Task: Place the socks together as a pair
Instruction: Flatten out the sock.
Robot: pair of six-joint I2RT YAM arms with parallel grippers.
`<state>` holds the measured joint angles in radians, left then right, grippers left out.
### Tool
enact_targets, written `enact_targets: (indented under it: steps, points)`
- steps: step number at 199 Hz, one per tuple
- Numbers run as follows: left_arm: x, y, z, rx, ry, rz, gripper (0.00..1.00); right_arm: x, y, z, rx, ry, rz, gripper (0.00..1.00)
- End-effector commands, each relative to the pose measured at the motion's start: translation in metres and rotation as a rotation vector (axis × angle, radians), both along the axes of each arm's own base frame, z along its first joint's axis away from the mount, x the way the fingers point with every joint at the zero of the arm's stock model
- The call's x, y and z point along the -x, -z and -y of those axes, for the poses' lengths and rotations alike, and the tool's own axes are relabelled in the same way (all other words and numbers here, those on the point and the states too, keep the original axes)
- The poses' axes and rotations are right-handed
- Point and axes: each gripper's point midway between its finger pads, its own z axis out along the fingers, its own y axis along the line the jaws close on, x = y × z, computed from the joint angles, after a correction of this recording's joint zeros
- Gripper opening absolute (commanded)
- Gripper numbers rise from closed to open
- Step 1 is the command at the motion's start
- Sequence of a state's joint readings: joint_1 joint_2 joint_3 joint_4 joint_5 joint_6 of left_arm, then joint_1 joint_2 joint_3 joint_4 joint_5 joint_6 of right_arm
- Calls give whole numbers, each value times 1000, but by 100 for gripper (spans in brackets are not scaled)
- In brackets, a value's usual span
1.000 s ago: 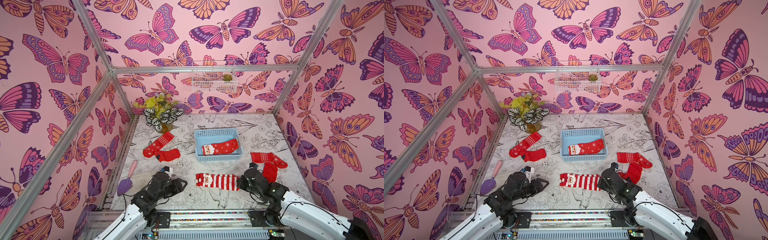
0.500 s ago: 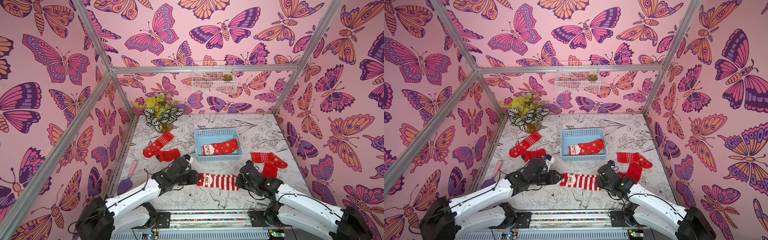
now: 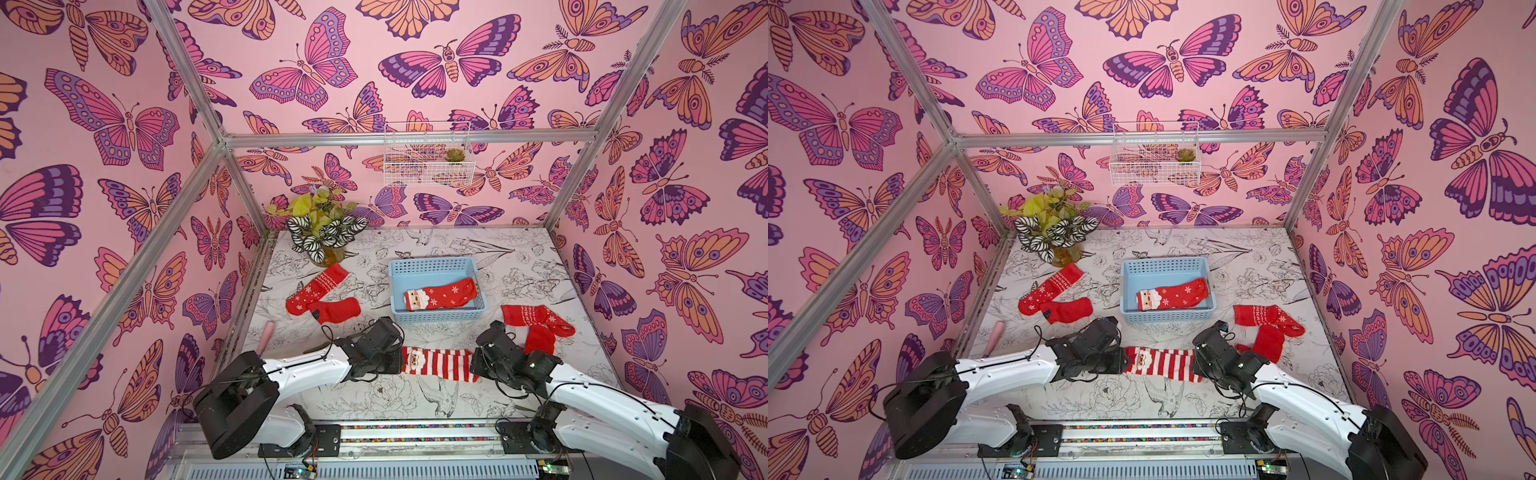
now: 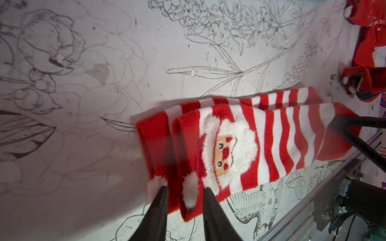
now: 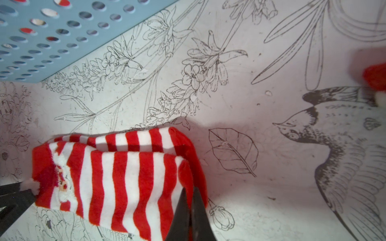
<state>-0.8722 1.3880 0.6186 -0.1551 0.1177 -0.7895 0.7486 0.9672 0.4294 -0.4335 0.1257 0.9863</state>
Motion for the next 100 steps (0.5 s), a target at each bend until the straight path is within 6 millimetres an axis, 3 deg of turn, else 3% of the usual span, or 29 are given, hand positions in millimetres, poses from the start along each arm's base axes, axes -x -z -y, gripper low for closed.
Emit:
enact_targets:
  steps: [1, 59, 100]
  points:
    - [-7, -4, 7, -8, 3, 26, 31, -4, -6, -1, 3, -4, 12, 0]
    - [-13, -7, 6, -23, -19, 55, 28, -5, -6, -4, -21, 0, 17, 0]
    - [-10, -11, 7, -6, -15, 52, 11, -6, -15, -10, -37, -35, 26, 0]
